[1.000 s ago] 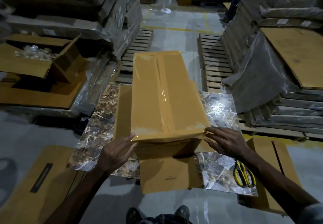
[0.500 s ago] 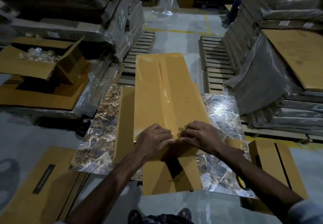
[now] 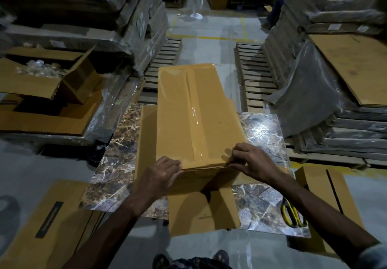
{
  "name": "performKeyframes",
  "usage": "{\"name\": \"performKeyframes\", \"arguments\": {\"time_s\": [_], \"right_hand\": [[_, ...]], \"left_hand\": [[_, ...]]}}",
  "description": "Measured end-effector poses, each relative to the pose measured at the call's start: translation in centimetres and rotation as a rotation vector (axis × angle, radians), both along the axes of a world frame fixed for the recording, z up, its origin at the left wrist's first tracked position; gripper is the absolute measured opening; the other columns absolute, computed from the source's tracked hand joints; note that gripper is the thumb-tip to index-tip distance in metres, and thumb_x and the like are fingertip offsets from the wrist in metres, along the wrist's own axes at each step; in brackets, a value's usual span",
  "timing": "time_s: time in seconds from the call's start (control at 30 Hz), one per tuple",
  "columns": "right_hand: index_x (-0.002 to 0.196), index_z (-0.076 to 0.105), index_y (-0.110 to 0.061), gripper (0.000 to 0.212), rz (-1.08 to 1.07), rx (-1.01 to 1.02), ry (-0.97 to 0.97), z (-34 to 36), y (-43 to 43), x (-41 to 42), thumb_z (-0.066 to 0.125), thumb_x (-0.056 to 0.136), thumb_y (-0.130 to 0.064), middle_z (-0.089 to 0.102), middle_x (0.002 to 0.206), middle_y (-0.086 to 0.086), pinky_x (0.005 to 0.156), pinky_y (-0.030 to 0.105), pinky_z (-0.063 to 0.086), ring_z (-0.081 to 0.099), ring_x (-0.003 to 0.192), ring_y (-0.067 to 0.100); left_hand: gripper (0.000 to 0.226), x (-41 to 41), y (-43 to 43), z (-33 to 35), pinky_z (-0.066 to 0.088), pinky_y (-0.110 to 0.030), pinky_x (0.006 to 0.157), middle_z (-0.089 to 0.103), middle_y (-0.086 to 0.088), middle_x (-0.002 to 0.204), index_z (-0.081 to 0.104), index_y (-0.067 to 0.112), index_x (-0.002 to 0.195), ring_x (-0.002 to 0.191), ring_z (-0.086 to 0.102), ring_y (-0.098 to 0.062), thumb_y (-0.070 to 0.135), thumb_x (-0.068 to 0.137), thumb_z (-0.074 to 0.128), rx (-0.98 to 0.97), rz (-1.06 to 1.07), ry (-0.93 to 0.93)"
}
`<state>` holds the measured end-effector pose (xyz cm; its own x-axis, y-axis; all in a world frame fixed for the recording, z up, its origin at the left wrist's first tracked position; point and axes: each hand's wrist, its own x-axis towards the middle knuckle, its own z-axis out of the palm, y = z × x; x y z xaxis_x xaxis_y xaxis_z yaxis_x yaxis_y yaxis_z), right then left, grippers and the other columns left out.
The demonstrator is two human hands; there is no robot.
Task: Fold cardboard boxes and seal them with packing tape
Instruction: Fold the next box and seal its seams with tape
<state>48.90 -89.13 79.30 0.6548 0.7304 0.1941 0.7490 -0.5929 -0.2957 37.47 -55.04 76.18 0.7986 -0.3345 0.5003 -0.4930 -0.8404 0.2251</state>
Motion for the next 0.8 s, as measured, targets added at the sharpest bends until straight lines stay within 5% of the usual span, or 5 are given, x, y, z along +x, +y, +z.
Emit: {"name": "performKeyframes", "arguments": {"time_s": [0.13, 0.27, 0.53, 0.7, 0.8], "right_hand": [[0.104, 0.071, -0.025, 0.013, 0.031, 0.019, 0.067, 0.0, -1.1, 0.4, 0.076, 0.092, -0.028, 0.06, 0.106, -0.009, 0.069, 0.031, 0.054, 0.058, 0.089, 0.007], [0.106, 0.071, -0.02, 0.016, 0.043, 0.025, 0.042, 0.0, -1.4, 0.3, 0.078, 0.091, -0.018, 0.06, 0.107, -0.006, 0.071, 0.031, 0.054, 0.058, 0.092, 0.01], [0.108, 0.072, -0.025, 0.018, 0.016, 0.061, 0.051, 0.0, -1.7, 0.4, 0.079, 0.091, -0.022, 0.058, 0.106, -0.008, 0.072, 0.029, 0.052, 0.059, 0.091, 0.012], [0.114, 0.078, -0.024, 0.028, -0.021, 0.09, 0.031, 0.2, -3.0, 0.5, 0.077, 0.091, -0.009, 0.068, 0.116, -0.004, 0.076, 0.025, 0.055, 0.068, 0.098, 0.015], [0.114, 0.078, -0.025, 0.033, -0.045, 0.122, 0.08, 0.4, -3.4, 0.4, 0.078, 0.089, -0.004, 0.069, 0.118, -0.003, 0.082, 0.024, 0.055, 0.069, 0.103, 0.015]], "left_hand": [[0.014, -1.0, 2.6, -0.2, 0.062, -0.031, 0.077, 0.078, -0.001, 0.11, 0.08, 0.011, 0.1, 0.095, 0.069, -0.012, 0.015, 0.086, 0.083, -0.05, 0.016, 0.03], [0.019, -1.5, 3.7, 0.0, 0.059, -0.029, 0.086, 0.076, 0.001, 0.111, 0.08, 0.011, 0.099, 0.098, 0.068, -0.012, 0.027, 0.094, 0.07, -0.154, 0.046, 0.049], [0.016, -0.3, 3.4, 0.2, 0.046, -0.013, 0.083, 0.073, 0.001, 0.103, 0.074, 0.014, 0.084, 0.092, 0.053, 0.0, 0.027, 0.085, 0.083, -0.186, 0.06, 0.066], [0.029, -1.4, 4.8, -1.1, 0.056, -0.038, 0.099, 0.073, 0.0, 0.126, 0.079, 0.01, 0.112, 0.119, 0.065, -0.018, 0.029, 0.097, 0.064, -0.228, 0.049, 0.053], [0.033, -2.5, 4.8, -1.3, 0.056, -0.045, 0.102, 0.069, 0.003, 0.136, 0.076, 0.016, 0.123, 0.123, 0.066, -0.013, 0.032, 0.095, 0.067, -0.296, 0.091, 0.089]]}}
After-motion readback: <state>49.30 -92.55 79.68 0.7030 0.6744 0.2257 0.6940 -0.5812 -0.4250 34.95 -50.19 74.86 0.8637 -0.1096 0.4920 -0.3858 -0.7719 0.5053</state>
